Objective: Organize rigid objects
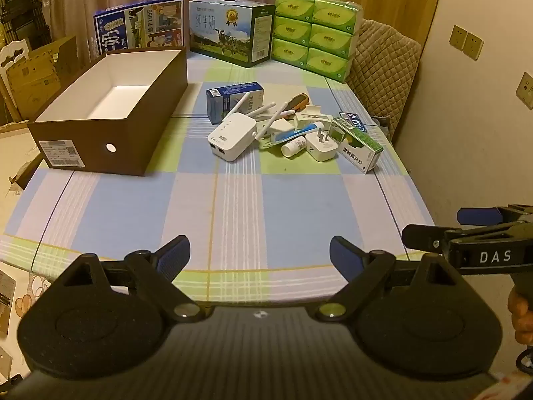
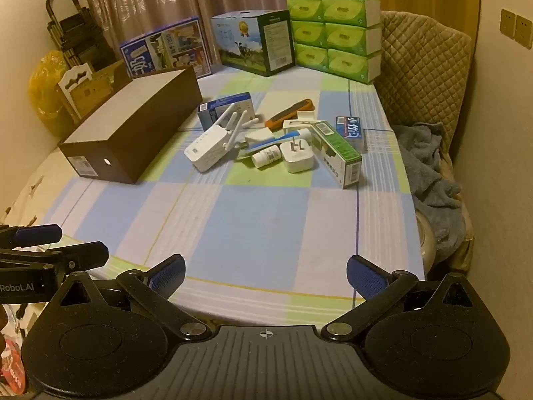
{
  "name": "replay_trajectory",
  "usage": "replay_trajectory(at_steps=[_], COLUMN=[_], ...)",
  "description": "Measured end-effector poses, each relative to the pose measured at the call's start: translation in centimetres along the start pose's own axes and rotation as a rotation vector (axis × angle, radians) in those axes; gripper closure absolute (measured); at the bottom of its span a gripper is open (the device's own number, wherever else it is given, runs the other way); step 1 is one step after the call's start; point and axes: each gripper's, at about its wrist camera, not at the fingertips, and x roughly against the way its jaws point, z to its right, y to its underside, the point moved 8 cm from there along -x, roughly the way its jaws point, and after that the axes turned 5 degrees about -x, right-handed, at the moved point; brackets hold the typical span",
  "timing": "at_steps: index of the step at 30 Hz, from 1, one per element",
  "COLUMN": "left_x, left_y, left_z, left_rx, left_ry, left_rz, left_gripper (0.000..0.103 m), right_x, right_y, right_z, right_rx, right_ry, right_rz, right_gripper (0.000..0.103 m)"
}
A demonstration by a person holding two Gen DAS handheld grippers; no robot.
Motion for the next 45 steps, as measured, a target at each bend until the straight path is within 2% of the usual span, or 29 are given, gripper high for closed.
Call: replay_trajectory(at_steps=[23, 25, 45], left_x=[0.0, 0.0, -0.9], left_y=[0.1, 0.4, 0.0], left_z=[0.0, -1.3, -0.8], left_rx=[-0.003, -0.002, -0.008], left_ry=[0.000, 0.001, -0.001], left_rz=[-0.002, -0.004, -0.007], left_gripper=[0.014, 0.014, 0.014], right_x=[-0.4, -0.4, -0.7], right_y=[-0.2, -0.3, -0.3], right_z=[-0.6, -0.5, -0.7], right_rx=[0.005, 0.005, 0.005], right_ry=[0.003, 0.003, 0.007], right_rz=[-0.001, -0.001, -0.003], right_gripper=[0.002, 0.002, 0.002])
